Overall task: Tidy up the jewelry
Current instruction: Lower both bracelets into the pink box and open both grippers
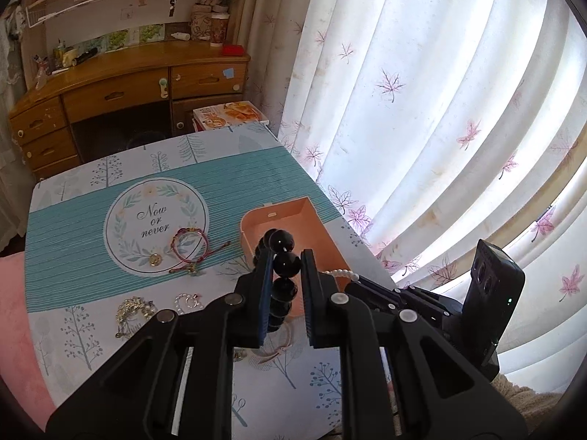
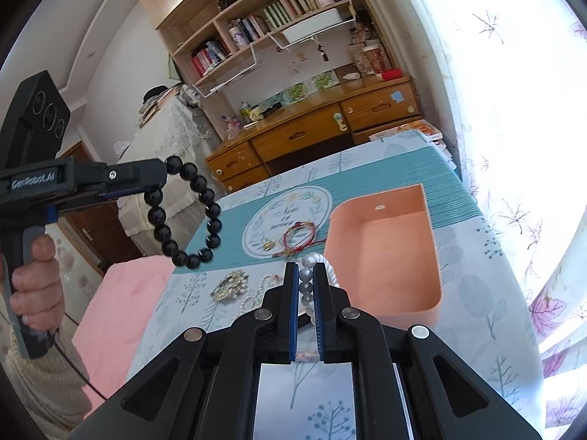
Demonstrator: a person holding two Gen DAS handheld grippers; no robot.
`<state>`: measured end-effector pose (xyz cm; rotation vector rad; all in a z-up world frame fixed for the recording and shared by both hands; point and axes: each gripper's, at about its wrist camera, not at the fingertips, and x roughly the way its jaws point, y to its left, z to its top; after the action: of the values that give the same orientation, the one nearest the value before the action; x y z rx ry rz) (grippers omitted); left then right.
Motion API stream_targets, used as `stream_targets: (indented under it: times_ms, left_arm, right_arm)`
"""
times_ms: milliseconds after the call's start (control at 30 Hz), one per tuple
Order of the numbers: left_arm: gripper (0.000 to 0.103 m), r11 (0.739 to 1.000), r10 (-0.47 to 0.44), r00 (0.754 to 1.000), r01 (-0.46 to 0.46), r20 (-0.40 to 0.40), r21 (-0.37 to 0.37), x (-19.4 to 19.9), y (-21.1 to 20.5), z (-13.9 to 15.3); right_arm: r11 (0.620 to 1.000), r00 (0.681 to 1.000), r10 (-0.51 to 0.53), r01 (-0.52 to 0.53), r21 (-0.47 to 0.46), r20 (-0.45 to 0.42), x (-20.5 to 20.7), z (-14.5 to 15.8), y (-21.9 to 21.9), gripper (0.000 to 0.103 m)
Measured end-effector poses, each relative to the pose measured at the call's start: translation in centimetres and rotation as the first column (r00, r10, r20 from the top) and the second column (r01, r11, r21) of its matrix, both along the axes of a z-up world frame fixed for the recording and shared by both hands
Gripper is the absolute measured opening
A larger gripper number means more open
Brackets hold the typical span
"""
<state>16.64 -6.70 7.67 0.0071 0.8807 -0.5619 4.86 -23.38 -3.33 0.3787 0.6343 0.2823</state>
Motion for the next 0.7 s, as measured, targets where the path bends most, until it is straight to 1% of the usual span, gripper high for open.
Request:
stream_targets:
  times_ms: [67,233,333,467,533,600,667,700]
  left_arm:
    - [0.012,1.0,-0.003,1.0,0.004,-0.01,0.014,1.3,-1.6,-1.3]
    - [0.012,0.997,-0.013,0.999,0.016,-0.045,0.073,5.2,-6.3,-5.8]
    - [0.012,0.993,-0.011,0.998,0.018,-0.065,0.112,7.1,-8.6,-8.6]
    - [0.012,0.983,-0.012,0.997,0.027,-0.083,0.184,8.8,-11.1,-12.1]
    - [0.013,0.979,-0.015,0.996,0.032,-0.087,0.201,9.1,-11.7,-13.1]
    - [0.013,0.982,-0.019,0.993,0.041,-0.117,0.187,9.3,-11.6,-13.8]
    - [0.016,0.989,-0.026,0.986,0.049,-0.162,0.139,9.3,-11.1,-14.2]
    - [0.018,0.991,-0.022,0.986,0.044,-0.168,0.127,9.1,-10.8,-14.1]
  right_arm:
    - [1.0,1.0,-0.025,0.025,0.01,-0.007,1.1,-0.1,-0.9,0.008]
    - [0.995,0.995,-0.089,0.091,0.045,-0.046,4.2,-1.3,-3.7,0.008]
    - [0.99,0.99,-0.107,0.114,0.078,-0.087,6.1,-2.7,-5.3,0.008]
    - [0.989,0.983,-0.108,0.122,0.089,-0.148,8.1,-4.9,-6.6,0.008]
    - [0.989,0.981,-0.098,0.115,0.095,-0.167,8.8,-6.1,-6.8,0.008]
    - [0.988,0.98,-0.091,0.11,0.105,-0.177,9.2,-7.1,-7.2,0.015]
    - [0.989,0.98,-0.097,0.115,0.098,-0.176,9.3,-7.6,-7.4,0.034]
    - [0.988,0.98,-0.107,0.123,0.088,-0.169,9.1,-8.0,-7.3,0.037]
